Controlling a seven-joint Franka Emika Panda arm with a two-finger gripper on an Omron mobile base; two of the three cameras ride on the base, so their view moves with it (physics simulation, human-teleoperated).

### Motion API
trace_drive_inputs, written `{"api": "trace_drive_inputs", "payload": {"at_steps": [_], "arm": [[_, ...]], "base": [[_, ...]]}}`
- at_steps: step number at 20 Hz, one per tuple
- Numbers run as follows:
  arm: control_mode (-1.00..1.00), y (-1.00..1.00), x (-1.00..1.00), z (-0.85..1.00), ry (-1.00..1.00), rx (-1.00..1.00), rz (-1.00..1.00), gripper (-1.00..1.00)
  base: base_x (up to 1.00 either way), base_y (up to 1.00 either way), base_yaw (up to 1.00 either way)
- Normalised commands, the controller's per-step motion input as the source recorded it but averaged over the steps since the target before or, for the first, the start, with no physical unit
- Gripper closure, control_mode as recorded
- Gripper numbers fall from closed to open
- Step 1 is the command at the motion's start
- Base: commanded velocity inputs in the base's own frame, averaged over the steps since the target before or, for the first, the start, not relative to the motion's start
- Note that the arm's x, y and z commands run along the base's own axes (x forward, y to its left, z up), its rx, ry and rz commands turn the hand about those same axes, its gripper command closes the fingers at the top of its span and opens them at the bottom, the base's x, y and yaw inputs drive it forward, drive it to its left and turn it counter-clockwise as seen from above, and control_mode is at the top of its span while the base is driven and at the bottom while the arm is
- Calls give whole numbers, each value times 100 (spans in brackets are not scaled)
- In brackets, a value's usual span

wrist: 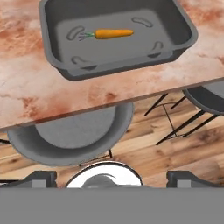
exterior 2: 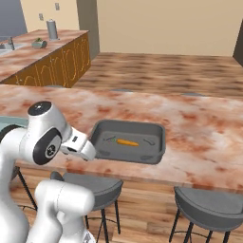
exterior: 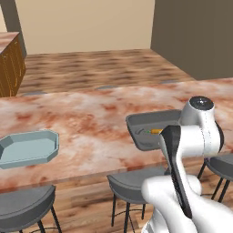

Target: Place the cold items (lime and carrot) from the fridge in one tupperware on the dining counter. Place the warm items (hot dog and kebab skewer) in the stove area in another tupperware.

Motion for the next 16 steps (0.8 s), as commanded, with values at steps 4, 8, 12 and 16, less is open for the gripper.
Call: {"api": "trace_drive_inputs", "payload": {"at_steps": [4,8,12,16], "arm": [[-100,55,-43,30,-22,-3,-1,-100],[-100,29,-36,3,-17,-5,0,-100],[-100,25,-6,0,0,0,1,-100],[100,0,0,0,0,0,0,-100]], "base": [[0,0,0],[0,0,0],[0,0,0],[-21,43,34]]}}
